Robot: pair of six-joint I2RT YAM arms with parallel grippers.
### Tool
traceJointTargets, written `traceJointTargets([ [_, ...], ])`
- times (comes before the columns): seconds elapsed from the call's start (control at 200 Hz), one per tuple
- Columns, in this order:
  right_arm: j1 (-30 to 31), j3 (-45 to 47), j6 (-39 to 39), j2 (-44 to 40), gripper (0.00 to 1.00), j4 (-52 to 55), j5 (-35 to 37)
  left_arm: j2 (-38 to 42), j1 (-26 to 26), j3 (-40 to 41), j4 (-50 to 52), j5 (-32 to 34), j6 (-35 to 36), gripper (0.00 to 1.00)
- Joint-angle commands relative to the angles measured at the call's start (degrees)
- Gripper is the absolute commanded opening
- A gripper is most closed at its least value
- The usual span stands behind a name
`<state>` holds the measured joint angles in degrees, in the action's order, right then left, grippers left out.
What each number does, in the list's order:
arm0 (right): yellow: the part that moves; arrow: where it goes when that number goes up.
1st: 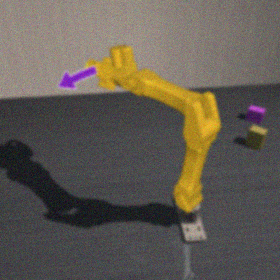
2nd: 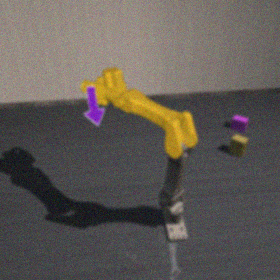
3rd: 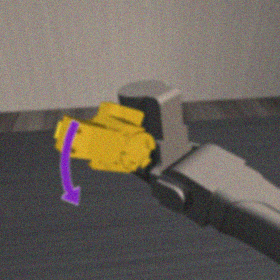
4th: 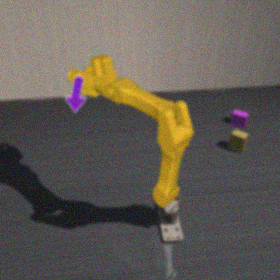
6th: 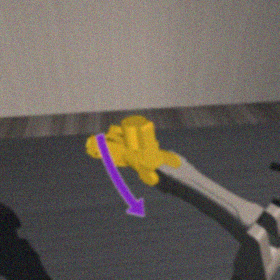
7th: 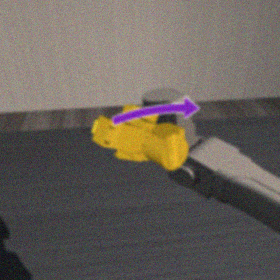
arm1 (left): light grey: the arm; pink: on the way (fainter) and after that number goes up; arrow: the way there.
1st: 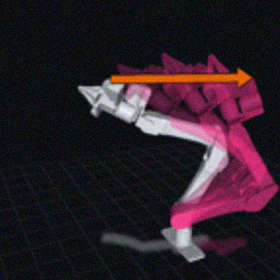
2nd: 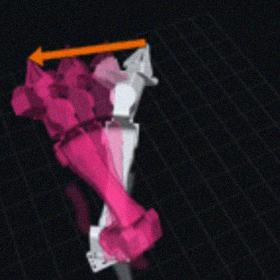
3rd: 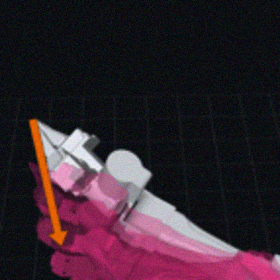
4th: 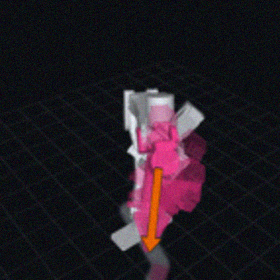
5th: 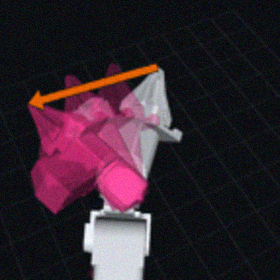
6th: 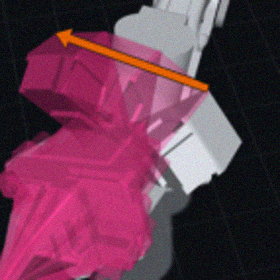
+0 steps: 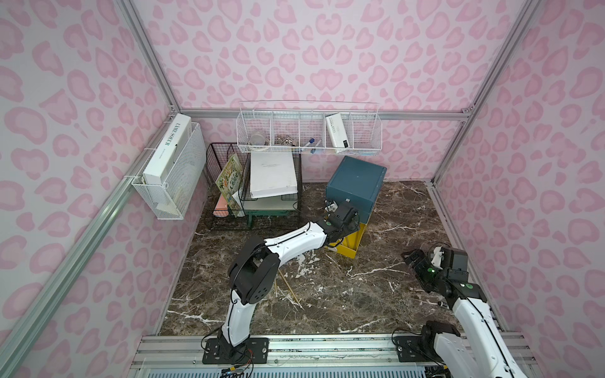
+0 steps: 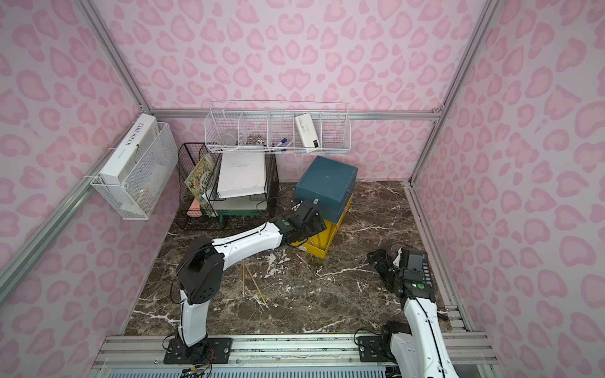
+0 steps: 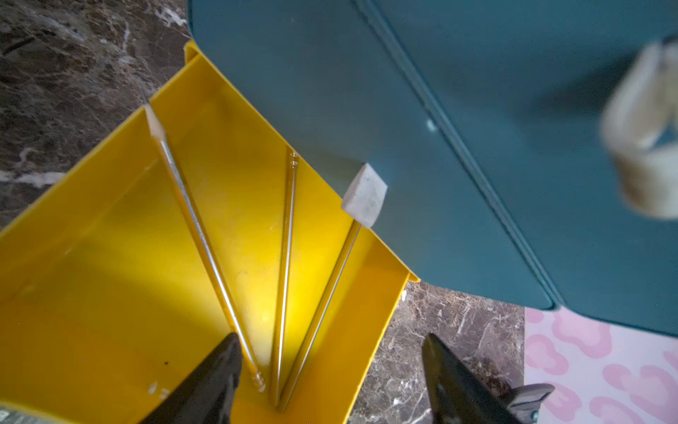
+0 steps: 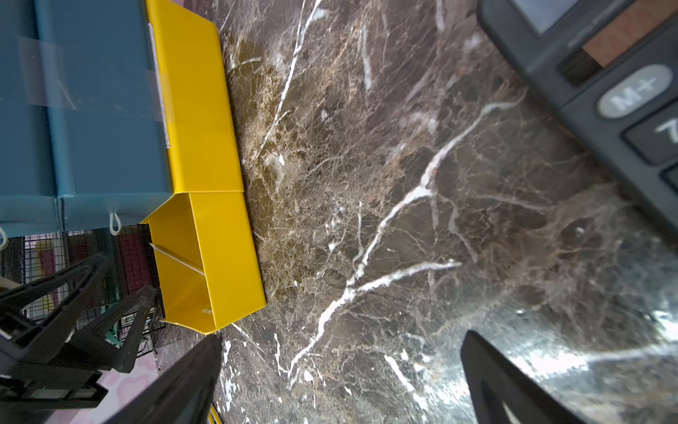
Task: Please place the pencils in the drawer according to their color
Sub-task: Place the pencil in the drawer.
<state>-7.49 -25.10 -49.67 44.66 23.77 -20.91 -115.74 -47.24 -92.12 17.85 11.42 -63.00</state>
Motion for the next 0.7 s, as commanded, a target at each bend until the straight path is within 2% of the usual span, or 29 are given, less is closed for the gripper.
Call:
traceJointTargets([
  [0.0,0.01,-0.56,0.14,0.01,1.00,-0.31,-0.45,0.43,0.15,-1.79,5.95,-1.16,1.07,0.80],
  [0.22,0.02,-0.91,0.01,-0.10,1.00,-0.14,-0.20,3.07,0.15,-0.81,6.96,-2.75,0.82,0.80],
  [0.37,0.01,-0.83,-0.28,0.06,1.00,-0.56,-0.34,5.51,0.48,-0.61,9.87,-0.48,4.91,0.81],
  [0.435,-0.03,-0.90,-0.34,0.16,1.00,-0.59,-0.28,5.62,0.81,-0.40,10.98,2.08,5.47,0.81],
  [0.695,-0.01,-0.67,-0.47,-0.23,1.00,-0.19,0.12,2.87,3.37,-0.34,11.71,1.24,7.68,0.80],
])
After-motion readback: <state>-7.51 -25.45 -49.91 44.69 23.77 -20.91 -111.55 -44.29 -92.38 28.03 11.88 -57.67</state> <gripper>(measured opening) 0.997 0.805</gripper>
